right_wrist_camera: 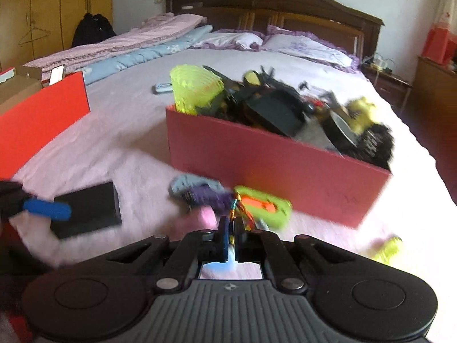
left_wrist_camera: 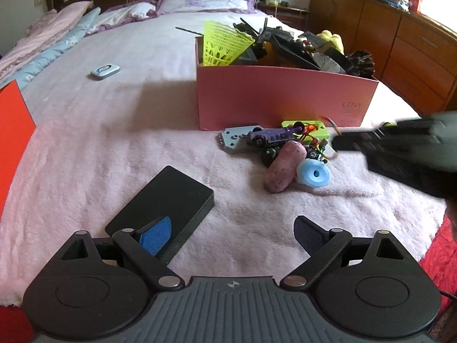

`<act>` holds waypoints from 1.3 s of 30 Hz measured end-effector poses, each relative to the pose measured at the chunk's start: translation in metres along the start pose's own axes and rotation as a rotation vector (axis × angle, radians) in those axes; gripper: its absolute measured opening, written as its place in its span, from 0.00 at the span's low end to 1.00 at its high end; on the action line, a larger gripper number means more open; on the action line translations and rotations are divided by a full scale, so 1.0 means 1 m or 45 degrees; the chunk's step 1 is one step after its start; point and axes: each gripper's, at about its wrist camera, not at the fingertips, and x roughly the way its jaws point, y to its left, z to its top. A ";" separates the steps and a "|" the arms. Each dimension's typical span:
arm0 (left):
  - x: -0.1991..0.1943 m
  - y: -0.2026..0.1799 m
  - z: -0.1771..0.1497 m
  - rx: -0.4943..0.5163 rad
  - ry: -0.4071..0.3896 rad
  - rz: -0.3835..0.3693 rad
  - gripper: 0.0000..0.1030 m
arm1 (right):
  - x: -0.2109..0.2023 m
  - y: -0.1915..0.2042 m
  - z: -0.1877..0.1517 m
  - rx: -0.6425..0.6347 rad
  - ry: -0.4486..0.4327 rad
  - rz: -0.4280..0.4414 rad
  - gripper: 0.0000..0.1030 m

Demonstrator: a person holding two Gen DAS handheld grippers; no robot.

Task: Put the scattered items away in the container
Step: 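Move both tools back to the pile in front of the box, then grasp the red string with the right tool while the left grasps the pink rubber toy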

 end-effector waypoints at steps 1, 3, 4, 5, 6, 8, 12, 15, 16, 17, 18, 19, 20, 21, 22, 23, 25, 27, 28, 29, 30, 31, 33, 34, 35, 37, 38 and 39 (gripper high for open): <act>0.001 -0.002 0.002 0.003 -0.001 -0.006 0.91 | -0.005 -0.002 -0.007 0.006 0.009 -0.007 0.04; 0.003 -0.005 0.005 0.014 -0.006 -0.014 0.91 | -0.013 -0.005 -0.021 0.007 0.038 -0.015 0.04; 0.005 -0.008 0.008 0.023 -0.012 -0.016 0.91 | -0.016 -0.007 -0.028 0.007 0.053 -0.019 0.03; 0.007 -0.011 0.011 0.029 -0.017 -0.021 0.91 | -0.019 -0.007 -0.035 0.002 0.070 -0.024 0.03; 0.009 -0.013 0.013 0.035 -0.022 -0.028 0.91 | -0.022 -0.008 -0.042 -0.003 0.088 -0.029 0.03; 0.015 -0.019 0.020 0.043 -0.030 -0.045 0.91 | -0.026 -0.010 -0.055 -0.001 0.118 -0.036 0.03; 0.028 -0.028 0.036 0.035 -0.043 -0.065 0.91 | -0.030 -0.015 -0.072 0.038 0.158 -0.035 0.03; 0.037 -0.032 0.045 0.022 -0.049 -0.061 0.91 | -0.029 -0.021 -0.071 0.066 0.154 -0.025 0.08; 0.038 -0.031 0.047 0.018 -0.049 -0.054 0.91 | -0.028 -0.022 -0.070 0.063 0.143 -0.021 0.15; 0.039 -0.031 0.049 0.014 -0.049 -0.047 0.91 | -0.026 -0.022 -0.067 0.051 0.129 -0.017 0.17; 0.039 -0.030 0.049 0.008 -0.048 -0.043 0.91 | -0.022 -0.022 -0.062 0.035 0.111 -0.013 0.20; 0.038 -0.028 0.048 0.000 -0.048 -0.041 0.91 | -0.019 -0.022 -0.058 0.024 0.094 -0.006 0.21; 0.037 -0.027 0.047 -0.007 -0.047 -0.038 0.91 | -0.013 -0.022 -0.052 0.014 0.084 0.011 0.21; 0.036 -0.025 0.046 -0.016 -0.043 -0.035 0.91 | -0.006 -0.021 -0.047 0.005 0.074 0.028 0.21; 0.035 -0.023 0.045 -0.025 -0.040 -0.032 0.91 | 0.001 -0.020 -0.042 -0.005 0.065 0.046 0.21; 0.034 -0.022 0.044 -0.032 -0.039 -0.028 0.91 | 0.009 -0.019 -0.038 -0.017 0.067 0.051 0.21; 0.032 -0.020 0.041 -0.041 -0.043 -0.013 0.91 | 0.028 -0.015 -0.033 -0.043 0.083 0.049 0.21; 0.030 -0.019 0.040 -0.043 -0.052 0.003 0.91 | 0.037 -0.015 -0.032 -0.052 0.101 0.039 0.20; 0.030 -0.019 0.040 -0.042 -0.056 0.004 0.91 | 0.038 -0.014 -0.033 -0.052 0.095 0.032 0.18; 0.030 -0.019 0.040 -0.040 -0.058 0.002 0.91 | 0.037 -0.014 -0.035 -0.042 0.088 0.030 0.15; 0.030 -0.020 0.041 -0.037 -0.059 -0.001 0.91 | 0.035 -0.016 -0.037 -0.019 0.094 0.028 0.05; 0.031 -0.021 0.041 -0.033 -0.061 -0.003 0.91 | 0.033 -0.018 -0.039 0.005 0.100 0.025 0.01; 0.032 -0.024 0.043 -0.018 -0.063 -0.005 0.91 | 0.029 -0.022 -0.043 0.040 0.111 0.025 0.01; 0.033 -0.026 0.043 -0.010 -0.063 -0.004 0.91 | 0.026 -0.023 -0.043 0.049 0.109 0.027 0.01; 0.033 -0.028 0.043 -0.001 -0.064 -0.002 0.91 | 0.023 -0.025 -0.043 0.057 0.107 0.028 0.01; 0.033 -0.030 0.042 0.009 -0.068 0.009 0.91 | 0.018 -0.028 -0.039 0.070 0.076 0.033 0.01; 0.033 -0.030 0.042 0.011 -0.070 0.016 0.91 | 0.016 -0.029 -0.036 0.076 0.060 0.038 0.01; 0.033 -0.029 0.042 0.010 -0.071 0.023 0.91 | 0.017 -0.030 -0.032 0.088 0.057 0.055 0.07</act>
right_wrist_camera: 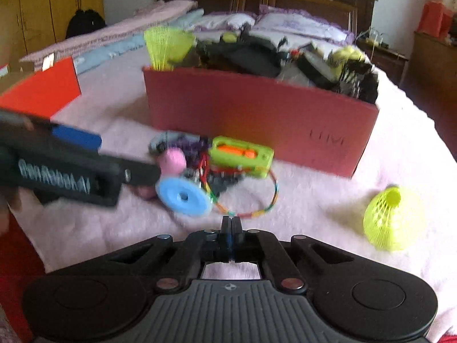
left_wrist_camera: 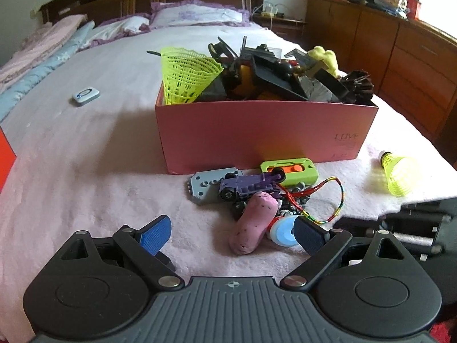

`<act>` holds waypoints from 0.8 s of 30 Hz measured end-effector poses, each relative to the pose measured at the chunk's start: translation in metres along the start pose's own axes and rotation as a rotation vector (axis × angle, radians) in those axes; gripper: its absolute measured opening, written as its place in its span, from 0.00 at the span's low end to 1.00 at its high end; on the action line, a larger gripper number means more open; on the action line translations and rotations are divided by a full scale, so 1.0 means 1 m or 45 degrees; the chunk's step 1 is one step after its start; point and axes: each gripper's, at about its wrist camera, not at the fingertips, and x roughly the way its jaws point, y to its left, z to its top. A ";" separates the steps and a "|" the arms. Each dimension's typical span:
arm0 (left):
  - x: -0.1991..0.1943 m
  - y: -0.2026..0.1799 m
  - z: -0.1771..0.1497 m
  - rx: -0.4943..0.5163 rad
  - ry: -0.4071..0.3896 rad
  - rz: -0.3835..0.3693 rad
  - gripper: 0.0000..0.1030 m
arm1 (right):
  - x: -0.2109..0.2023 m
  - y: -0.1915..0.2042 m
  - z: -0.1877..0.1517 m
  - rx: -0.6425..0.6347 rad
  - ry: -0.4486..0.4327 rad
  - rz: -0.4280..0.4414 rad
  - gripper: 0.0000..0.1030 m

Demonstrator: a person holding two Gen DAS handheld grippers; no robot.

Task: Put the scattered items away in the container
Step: 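Grasp the red string with the right tool while the left grasps the pink rubber toy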

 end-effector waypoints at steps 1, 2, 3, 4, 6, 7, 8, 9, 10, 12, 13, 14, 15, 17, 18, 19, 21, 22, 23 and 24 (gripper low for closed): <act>0.000 0.001 0.000 -0.002 0.000 0.008 0.91 | 0.004 0.000 0.004 -0.004 -0.001 0.008 0.11; -0.001 0.002 0.000 -0.007 -0.002 0.019 0.90 | 0.007 0.001 0.009 -0.009 -0.001 0.015 0.12; -0.002 0.004 0.000 -0.012 -0.005 0.032 0.90 | 0.011 0.002 0.013 -0.015 -0.002 0.022 0.14; -0.003 0.007 0.000 -0.020 -0.007 0.039 0.90 | 0.016 0.004 0.015 -0.034 0.008 0.021 0.15; -0.005 0.012 0.000 -0.038 -0.011 0.045 0.90 | 0.026 0.009 0.019 -0.076 0.030 0.015 0.15; -0.006 0.015 0.000 -0.048 -0.013 0.047 0.90 | 0.030 0.010 0.020 -0.095 0.036 0.012 0.14; -0.007 0.017 0.000 -0.055 -0.013 0.049 0.90 | 0.034 0.012 0.021 -0.113 0.041 0.009 0.13; -0.007 0.018 -0.001 -0.061 -0.013 0.051 0.90 | 0.036 0.012 0.022 -0.114 0.047 0.018 0.05; -0.007 0.019 -0.001 -0.064 -0.012 0.050 0.90 | 0.038 0.012 0.023 -0.113 0.053 0.028 0.04; -0.007 0.020 -0.002 -0.070 -0.010 0.047 0.90 | 0.037 0.011 0.023 -0.101 0.059 0.037 0.03; -0.006 0.020 -0.002 -0.068 -0.009 0.044 0.90 | 0.035 0.010 0.022 -0.081 0.060 0.051 0.02; -0.006 0.019 -0.003 -0.065 -0.009 0.041 0.90 | 0.033 0.007 0.021 -0.049 0.060 0.065 0.02; -0.006 0.018 -0.003 -0.061 -0.008 0.037 0.90 | 0.029 0.005 0.019 -0.031 0.065 0.078 0.02; -0.005 0.015 -0.003 -0.045 -0.011 0.031 0.90 | 0.020 0.001 0.014 0.001 0.078 0.104 0.01; -0.004 0.012 -0.003 -0.034 -0.015 0.028 0.89 | 0.016 -0.001 0.012 0.018 0.084 0.118 0.01; -0.002 0.010 -0.002 -0.018 -0.018 0.028 0.86 | 0.010 -0.001 0.008 -0.001 0.098 0.120 0.01; 0.006 0.004 0.001 0.026 0.002 0.027 0.77 | -0.001 -0.001 -0.002 -0.039 0.135 0.131 0.01; 0.010 0.001 0.002 0.043 0.013 0.021 0.73 | -0.007 -0.001 -0.007 -0.053 0.157 0.141 0.01; 0.014 -0.002 0.003 0.054 0.019 0.010 0.72 | -0.013 -0.002 -0.013 -0.068 0.178 0.151 0.01; 0.018 -0.004 0.004 0.064 0.024 -0.002 0.71 | -0.019 -0.002 -0.018 -0.082 0.200 0.161 0.01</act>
